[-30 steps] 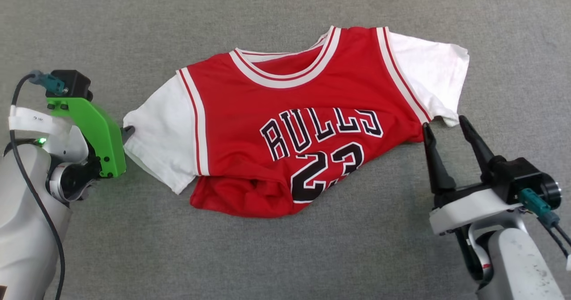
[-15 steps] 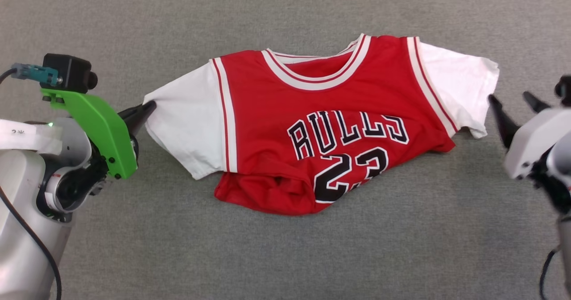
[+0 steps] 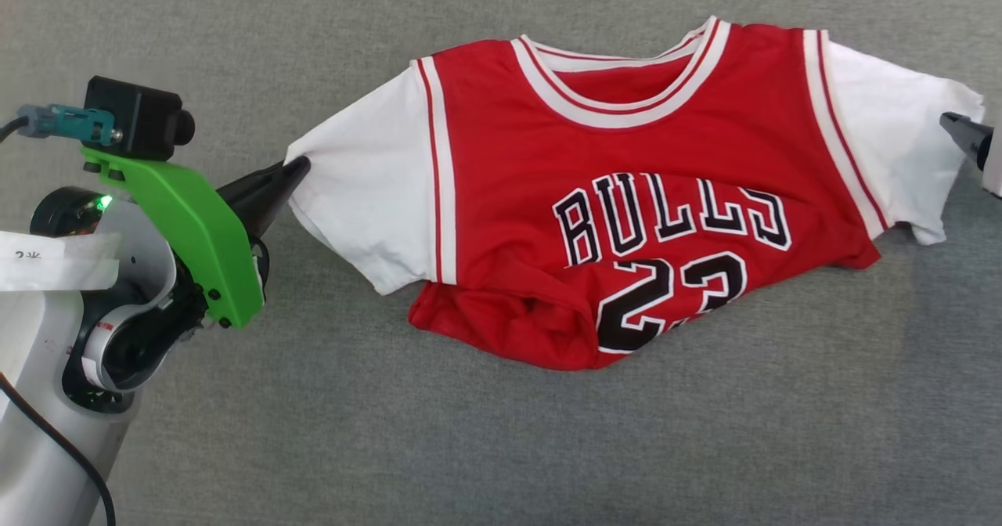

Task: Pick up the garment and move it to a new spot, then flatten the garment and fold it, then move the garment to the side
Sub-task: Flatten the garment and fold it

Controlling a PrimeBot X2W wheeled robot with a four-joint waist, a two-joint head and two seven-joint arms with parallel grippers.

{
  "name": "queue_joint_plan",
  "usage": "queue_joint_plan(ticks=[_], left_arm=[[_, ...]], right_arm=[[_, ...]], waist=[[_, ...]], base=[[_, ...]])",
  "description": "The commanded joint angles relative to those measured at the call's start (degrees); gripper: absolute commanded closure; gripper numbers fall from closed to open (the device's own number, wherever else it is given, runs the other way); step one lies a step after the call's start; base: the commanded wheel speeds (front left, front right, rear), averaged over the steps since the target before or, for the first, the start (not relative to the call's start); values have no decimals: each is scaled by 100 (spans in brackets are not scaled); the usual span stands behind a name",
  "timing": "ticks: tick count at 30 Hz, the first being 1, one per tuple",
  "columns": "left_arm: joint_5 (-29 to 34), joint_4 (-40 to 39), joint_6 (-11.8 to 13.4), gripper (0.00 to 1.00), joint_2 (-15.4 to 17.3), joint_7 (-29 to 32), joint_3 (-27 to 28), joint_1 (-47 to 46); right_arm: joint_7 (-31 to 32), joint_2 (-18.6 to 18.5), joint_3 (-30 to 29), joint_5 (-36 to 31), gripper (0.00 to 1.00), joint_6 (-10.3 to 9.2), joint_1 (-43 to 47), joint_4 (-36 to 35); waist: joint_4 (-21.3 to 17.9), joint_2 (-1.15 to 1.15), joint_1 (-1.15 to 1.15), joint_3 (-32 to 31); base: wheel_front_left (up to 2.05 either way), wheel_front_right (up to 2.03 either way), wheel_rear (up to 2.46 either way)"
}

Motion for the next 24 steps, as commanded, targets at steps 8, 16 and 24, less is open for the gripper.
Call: queue_joint_plan(ticks=[8,16,24], left_arm=[[23,-101,1,100,-64,-63,-14,-57],[37,-53,-22,100,-140,-100,-82,-137],[78,205,-34,100,-264,-366,-81,-110]], right_arm=[[12,-42,20,-288,0,-2,-463,456],[-29,41,120,-425,0,-2,-440,858],[-841,-118,414,-106,100,-2,-173,898]], waist=[[262,0,0,398],[333,0,0,481],[288,0,0,218]], base=[[0,0,0],[0,0,0],[0,0,0]])
